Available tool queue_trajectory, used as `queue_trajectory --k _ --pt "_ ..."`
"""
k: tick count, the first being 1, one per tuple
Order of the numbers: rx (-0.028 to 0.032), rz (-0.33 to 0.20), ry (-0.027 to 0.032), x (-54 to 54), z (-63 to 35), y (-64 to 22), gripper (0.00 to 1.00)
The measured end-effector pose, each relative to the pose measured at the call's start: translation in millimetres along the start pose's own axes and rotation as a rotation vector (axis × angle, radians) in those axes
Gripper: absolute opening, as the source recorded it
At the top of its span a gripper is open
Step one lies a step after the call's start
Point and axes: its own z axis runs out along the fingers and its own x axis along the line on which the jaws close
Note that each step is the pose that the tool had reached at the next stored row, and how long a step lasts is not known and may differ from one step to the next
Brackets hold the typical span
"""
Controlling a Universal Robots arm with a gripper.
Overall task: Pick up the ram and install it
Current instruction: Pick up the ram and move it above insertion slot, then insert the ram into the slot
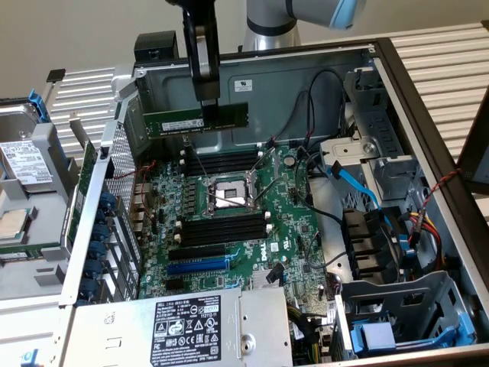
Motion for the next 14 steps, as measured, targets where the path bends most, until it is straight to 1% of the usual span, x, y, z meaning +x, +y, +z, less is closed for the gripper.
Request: queue_trajectory --k 3,4,10,14 --pt "-0.0012 0.0 0.0102 -3.1 1.6 -1.6 0.14" --pt "-0.0023 0.001 0.0115 -3.4 2.0 -2.3 0.14" --pt "-0.0083 0.005 0.0121 -7.5 8.2 -5.9 0.14" --pt "-0.0094 0.007 0.0121 -11.0 12.3 -7.9 0.14"
